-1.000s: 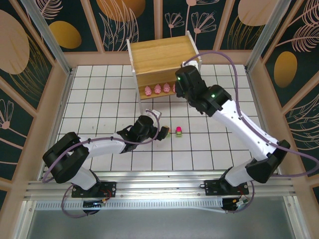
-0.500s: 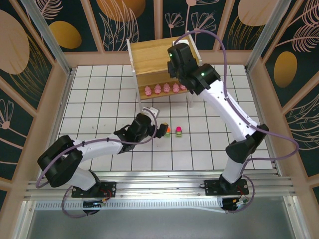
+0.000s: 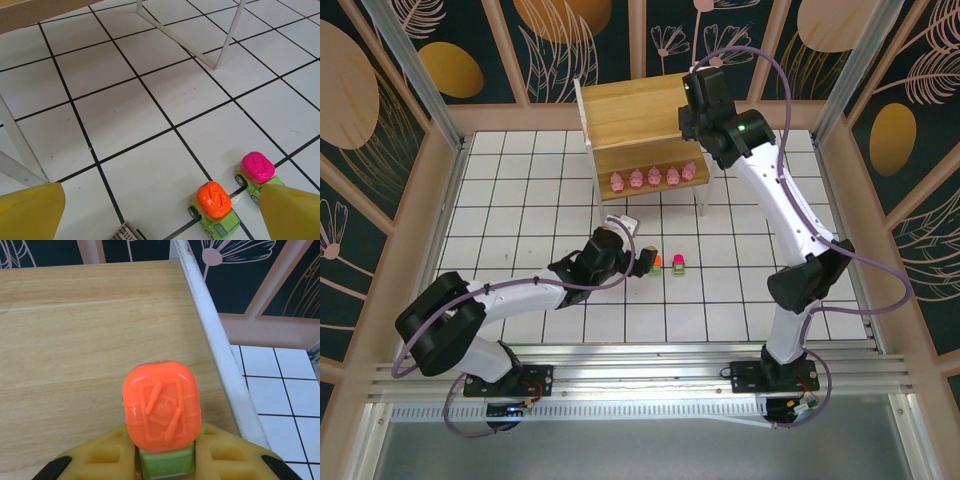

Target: Place and organize the plastic toys onto the shelf

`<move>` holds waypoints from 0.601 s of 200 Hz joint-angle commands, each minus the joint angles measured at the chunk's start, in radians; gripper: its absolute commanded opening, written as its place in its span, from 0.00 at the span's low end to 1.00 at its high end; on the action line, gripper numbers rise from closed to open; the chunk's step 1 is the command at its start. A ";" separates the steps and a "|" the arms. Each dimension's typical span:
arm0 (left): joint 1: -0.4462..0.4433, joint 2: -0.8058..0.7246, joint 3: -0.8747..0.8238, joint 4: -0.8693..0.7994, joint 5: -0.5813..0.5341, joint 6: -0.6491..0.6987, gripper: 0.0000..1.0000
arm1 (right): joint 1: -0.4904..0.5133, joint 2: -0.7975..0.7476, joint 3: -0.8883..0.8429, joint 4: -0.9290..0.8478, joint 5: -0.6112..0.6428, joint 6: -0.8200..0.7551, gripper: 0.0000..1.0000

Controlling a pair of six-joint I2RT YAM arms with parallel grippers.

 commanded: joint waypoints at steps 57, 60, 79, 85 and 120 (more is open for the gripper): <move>0.007 -0.018 -0.010 -0.008 -0.013 -0.007 0.99 | -0.041 0.002 -0.020 0.007 -0.053 -0.014 0.21; 0.007 -0.018 -0.010 -0.009 -0.013 -0.008 0.99 | -0.040 0.002 -0.021 0.007 -0.055 -0.014 0.21; 0.007 -0.018 -0.009 -0.010 -0.013 -0.008 0.99 | -0.041 -0.003 -0.037 0.012 -0.060 -0.014 0.21; 0.007 -0.017 -0.010 -0.010 -0.013 -0.008 0.99 | -0.041 -0.004 -0.040 0.012 -0.060 -0.014 0.21; 0.008 -0.014 -0.008 -0.010 -0.013 -0.007 0.99 | -0.041 -0.008 -0.057 0.016 -0.067 -0.016 0.22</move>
